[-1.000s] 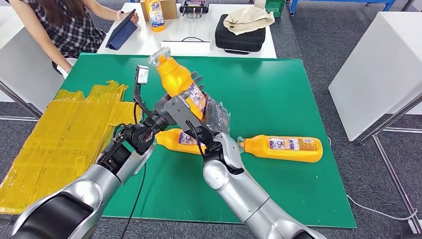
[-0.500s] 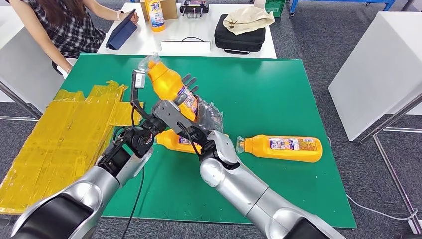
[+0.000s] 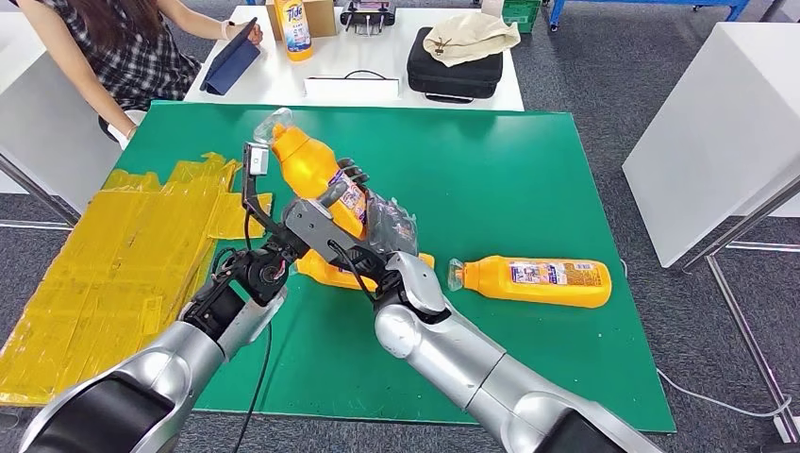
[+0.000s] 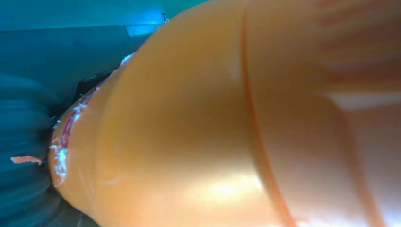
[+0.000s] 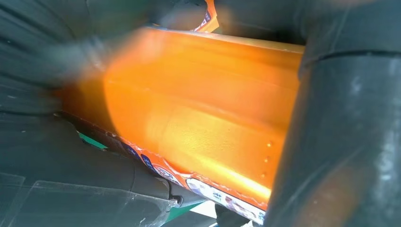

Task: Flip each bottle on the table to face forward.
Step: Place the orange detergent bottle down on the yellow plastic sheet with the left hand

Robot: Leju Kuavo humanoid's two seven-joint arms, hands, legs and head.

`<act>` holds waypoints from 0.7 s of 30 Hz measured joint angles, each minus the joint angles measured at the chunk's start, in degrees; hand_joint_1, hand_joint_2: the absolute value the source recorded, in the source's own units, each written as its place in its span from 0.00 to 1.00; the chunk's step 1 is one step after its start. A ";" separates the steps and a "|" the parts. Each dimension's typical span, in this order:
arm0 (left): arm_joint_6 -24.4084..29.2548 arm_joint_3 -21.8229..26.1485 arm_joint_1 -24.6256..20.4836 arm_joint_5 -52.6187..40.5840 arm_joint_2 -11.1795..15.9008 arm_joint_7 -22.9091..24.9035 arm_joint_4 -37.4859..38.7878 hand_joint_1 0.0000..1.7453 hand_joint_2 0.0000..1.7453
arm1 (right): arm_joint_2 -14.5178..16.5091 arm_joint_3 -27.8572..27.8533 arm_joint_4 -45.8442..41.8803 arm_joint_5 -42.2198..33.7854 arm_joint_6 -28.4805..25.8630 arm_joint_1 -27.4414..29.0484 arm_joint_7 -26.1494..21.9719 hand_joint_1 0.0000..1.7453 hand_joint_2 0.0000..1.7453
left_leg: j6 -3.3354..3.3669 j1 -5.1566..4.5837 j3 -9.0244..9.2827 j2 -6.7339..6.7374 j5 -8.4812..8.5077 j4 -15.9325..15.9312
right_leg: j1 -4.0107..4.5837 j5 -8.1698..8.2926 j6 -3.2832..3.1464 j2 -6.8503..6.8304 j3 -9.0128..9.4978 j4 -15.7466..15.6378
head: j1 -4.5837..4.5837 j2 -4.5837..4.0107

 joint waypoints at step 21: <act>13.51 9.34 5.08 -21.50 3.46 -8.80 -13.48 1.00 1.00 | 0.09 -12.96 -22.64 25.51 0.31 18.64 -7.92 0.00 0.00 | -0.01 0.04 -0.14 -0.20 -0.01 -0.03 | 0.03 -0.03 -0.01 -0.09 -0.08 0.01 | 0.00 -0.01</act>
